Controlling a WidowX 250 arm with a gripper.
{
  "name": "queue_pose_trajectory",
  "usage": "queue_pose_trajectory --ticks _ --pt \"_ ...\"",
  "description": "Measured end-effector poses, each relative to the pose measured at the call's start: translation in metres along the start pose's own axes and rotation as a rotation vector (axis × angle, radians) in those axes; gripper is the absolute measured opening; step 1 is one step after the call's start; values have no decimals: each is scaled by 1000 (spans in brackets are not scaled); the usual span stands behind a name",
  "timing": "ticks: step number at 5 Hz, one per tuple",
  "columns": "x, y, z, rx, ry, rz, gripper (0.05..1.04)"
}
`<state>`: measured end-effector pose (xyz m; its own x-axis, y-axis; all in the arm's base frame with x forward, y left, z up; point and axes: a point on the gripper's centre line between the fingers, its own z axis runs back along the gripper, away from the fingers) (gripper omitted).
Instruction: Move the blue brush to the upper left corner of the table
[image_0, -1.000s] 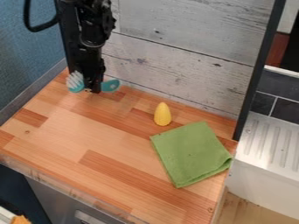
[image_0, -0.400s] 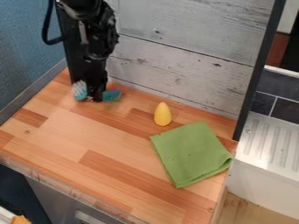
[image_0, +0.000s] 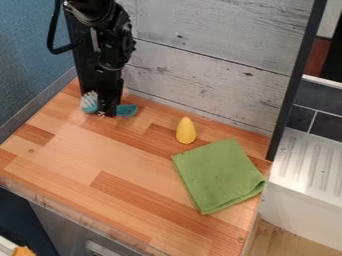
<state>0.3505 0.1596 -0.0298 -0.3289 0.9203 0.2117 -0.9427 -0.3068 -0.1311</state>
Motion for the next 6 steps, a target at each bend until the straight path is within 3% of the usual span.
queue_pose_trajectory --ticks 1,2,4,5,6 --pt "1 7 5 22 -2 20 965" --pt "4 5 24 -7 8 46 1008" --pt "6 4 64 -87 48 60 999" --pt "12 10 68 -100 11 53 999" --pt "12 10 69 -104 11 53 999"
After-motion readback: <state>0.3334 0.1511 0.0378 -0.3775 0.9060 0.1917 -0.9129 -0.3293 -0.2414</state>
